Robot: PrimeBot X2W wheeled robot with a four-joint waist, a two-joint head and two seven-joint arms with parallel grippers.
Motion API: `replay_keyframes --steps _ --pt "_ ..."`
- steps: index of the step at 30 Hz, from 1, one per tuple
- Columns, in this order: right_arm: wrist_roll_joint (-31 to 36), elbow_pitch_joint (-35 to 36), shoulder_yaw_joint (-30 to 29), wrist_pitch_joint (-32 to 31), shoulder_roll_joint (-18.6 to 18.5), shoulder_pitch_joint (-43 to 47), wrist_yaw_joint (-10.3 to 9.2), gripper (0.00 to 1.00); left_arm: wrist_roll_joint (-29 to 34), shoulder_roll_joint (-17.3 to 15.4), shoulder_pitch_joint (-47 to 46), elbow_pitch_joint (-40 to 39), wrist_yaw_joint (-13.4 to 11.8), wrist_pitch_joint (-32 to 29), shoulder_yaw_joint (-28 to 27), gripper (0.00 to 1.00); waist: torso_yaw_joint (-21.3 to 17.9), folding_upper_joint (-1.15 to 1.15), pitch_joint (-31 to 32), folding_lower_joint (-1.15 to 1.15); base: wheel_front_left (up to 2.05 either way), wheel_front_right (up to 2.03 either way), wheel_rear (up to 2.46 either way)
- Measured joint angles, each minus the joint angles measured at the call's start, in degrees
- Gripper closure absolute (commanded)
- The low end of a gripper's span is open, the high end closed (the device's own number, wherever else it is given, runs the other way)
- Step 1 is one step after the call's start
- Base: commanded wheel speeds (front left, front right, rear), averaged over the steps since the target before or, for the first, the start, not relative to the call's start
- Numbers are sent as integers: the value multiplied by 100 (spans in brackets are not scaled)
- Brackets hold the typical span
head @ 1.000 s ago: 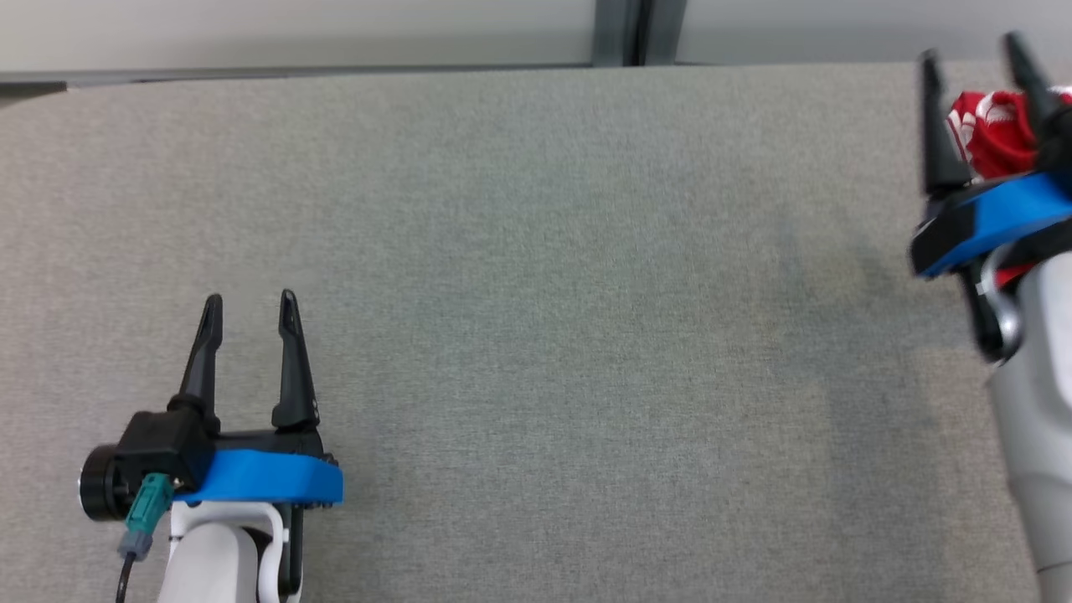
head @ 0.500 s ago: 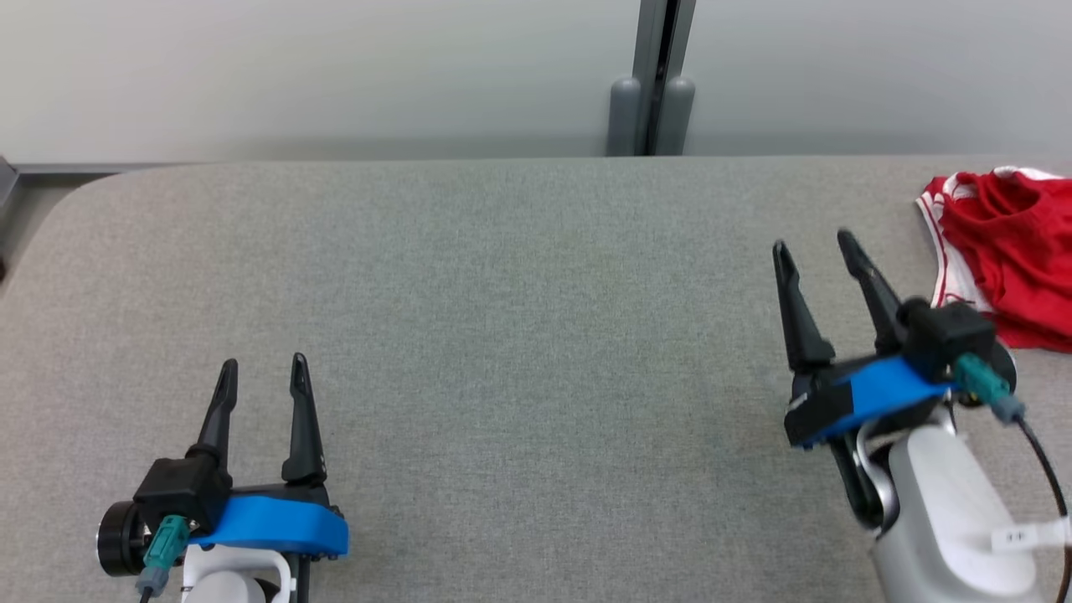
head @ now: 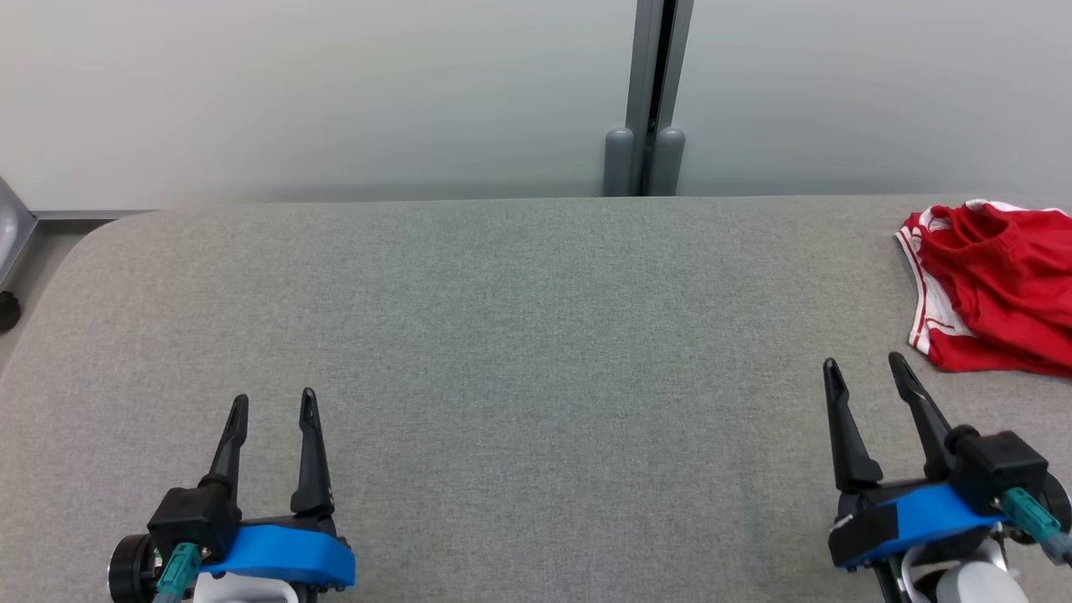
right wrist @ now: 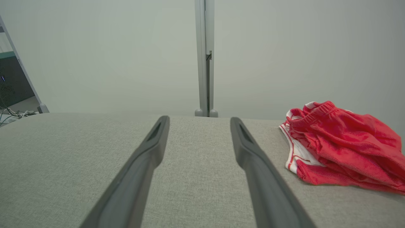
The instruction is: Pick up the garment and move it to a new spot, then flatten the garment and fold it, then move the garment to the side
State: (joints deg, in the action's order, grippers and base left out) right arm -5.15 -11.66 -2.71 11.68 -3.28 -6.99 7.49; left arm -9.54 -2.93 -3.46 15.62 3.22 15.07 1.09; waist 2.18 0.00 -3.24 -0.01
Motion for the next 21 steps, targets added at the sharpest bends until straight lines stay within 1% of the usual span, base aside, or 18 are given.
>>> replay_keyframes --steps 3,9,18,19,21 --pt "42 298 -45 -113 26 234 0 0 -5 -1 1 5 -18 0 0 0 16 0 22 0 0 0 0" --pt "-118 723 -62 -320 33 499 0 0 -5 -2 1 7 -25 0 0 0 19 0 14 0 0 0 0" --pt "-155 899 -127 -416 33 550 0 0 2 -7 -13 -13 -59 0 -8 0 27 0 -37 1 0 0 0" --pt "-152 828 -125 -430 37 560 0 100 1 -1 8 51 -66 -8 -10 100 27 0 -39 1 0 0 0" --pt "-151 772 -123 -431 42 575 0 100 -1 3 43 107 -66 -19 -11 100 27 0 -40 1 0 0 0"
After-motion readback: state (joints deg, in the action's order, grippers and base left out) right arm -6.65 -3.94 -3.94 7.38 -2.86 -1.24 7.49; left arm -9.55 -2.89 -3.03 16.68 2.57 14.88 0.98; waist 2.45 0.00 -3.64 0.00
